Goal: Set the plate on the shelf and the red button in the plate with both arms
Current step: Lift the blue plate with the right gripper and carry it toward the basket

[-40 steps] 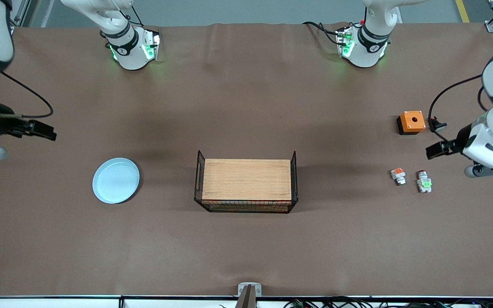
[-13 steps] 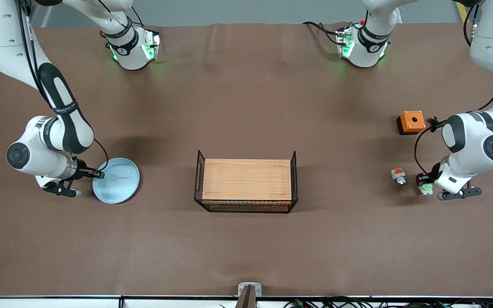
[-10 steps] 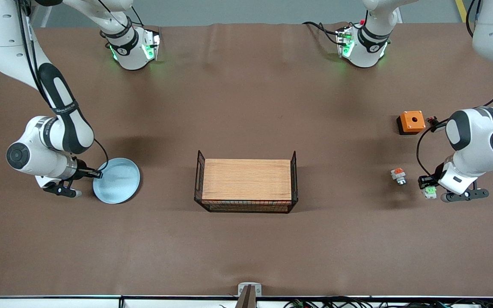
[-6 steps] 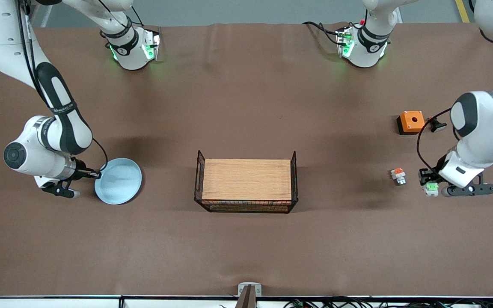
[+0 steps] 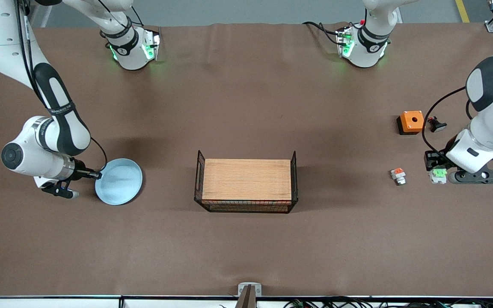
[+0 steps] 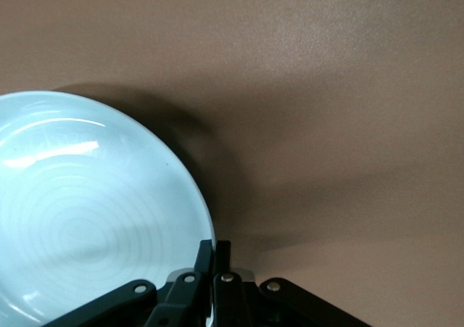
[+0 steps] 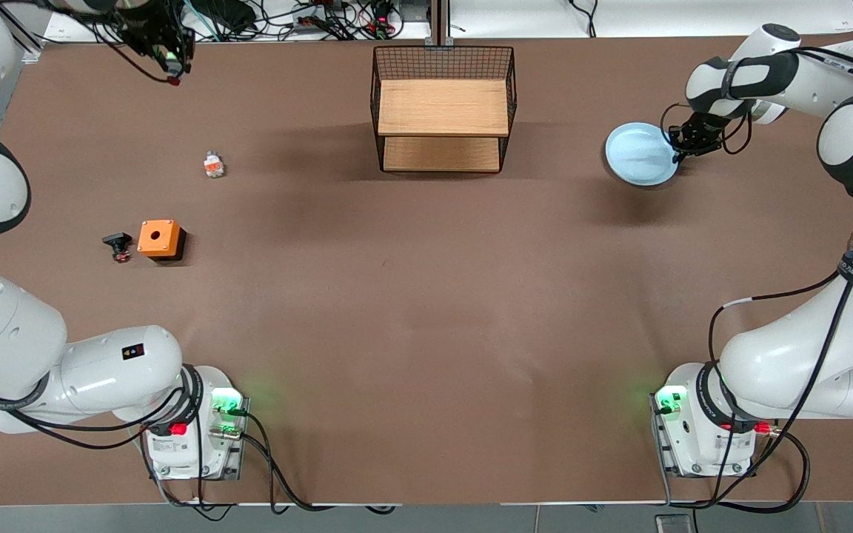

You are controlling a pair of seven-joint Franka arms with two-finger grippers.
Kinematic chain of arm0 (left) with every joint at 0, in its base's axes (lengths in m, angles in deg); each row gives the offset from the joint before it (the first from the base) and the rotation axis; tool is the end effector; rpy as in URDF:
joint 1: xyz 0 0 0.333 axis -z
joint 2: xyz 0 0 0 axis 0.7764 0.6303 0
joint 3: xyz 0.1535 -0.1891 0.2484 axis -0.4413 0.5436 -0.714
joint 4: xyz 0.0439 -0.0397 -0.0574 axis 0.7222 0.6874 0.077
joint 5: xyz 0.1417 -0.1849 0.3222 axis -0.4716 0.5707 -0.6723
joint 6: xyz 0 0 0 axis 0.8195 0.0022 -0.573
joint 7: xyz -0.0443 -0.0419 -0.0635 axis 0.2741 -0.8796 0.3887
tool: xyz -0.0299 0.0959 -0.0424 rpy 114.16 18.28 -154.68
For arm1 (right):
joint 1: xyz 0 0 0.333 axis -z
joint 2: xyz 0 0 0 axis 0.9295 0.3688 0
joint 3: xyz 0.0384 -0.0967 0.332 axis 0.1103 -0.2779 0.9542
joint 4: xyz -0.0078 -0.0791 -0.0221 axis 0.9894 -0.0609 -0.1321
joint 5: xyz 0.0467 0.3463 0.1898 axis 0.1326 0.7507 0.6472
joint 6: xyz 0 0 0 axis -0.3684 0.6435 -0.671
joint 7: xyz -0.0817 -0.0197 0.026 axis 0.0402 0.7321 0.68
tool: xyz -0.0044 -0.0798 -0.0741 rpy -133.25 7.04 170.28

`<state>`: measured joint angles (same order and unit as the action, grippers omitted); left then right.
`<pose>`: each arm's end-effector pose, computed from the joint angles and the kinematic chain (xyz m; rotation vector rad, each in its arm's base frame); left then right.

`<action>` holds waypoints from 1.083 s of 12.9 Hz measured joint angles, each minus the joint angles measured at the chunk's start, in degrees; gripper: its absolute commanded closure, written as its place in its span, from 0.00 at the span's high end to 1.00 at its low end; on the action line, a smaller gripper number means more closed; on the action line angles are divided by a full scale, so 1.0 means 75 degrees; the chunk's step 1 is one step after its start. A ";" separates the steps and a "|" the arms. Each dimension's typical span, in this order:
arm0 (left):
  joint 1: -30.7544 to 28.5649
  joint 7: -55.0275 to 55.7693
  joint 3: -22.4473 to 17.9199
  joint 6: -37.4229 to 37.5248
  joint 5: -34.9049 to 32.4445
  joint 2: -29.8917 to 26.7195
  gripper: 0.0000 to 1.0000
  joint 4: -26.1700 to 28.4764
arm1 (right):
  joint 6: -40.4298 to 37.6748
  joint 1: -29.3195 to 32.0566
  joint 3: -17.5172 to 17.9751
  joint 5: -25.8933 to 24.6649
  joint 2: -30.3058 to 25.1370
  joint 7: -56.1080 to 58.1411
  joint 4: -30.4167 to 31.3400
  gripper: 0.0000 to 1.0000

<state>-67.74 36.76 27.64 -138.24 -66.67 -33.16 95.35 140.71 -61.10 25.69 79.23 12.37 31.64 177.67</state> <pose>0.6317 -0.0214 0.5040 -3.0514 0.0641 -0.0736 0.6144 -0.0816 0.2162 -3.0193 0.4031 0.1924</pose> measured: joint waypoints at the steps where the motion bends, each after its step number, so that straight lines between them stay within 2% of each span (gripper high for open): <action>1: -0.0001 0.0126 0.0163 0.0294 0.0000 0.0000 0.00 -0.0234 | -0.0200 0.0000 0.0004 0.0005 -0.0113 0.0001 -0.0043 0.00; 3: 0.0002 0.0439 0.0518 0.0759 0.0000 0.0001 0.00 -0.0580 | -0.0998 0.0000 0.0010 0.0013 -0.0585 -0.0001 -0.0153 0.00; 7: 0.0005 0.0899 0.1079 0.1616 0.0000 -0.0017 0.00 -0.1132 | -0.3257 -0.0077 0.0070 0.0029 -0.2302 -0.0462 -0.0252 0.00; 11: 0.0006 0.0946 0.1216 0.2087 0.0108 -0.0276 0.01 -0.1319 | -0.5231 -0.0756 0.0137 0.0033 -0.4070 -0.2106 -0.0282 0.00; 14: 0.0003 0.0947 0.1222 0.2199 0.0147 -0.0381 0.01 -0.1323 | -0.6496 -0.1693 0.0188 0.0047 -0.4986 -0.4247 -0.0631 0.00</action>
<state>-67.72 43.87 36.81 -121.75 -65.56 -36.02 85.43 91.99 -73.80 27.10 79.59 -25.02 -0.21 172.94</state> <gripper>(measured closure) 0.590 0.974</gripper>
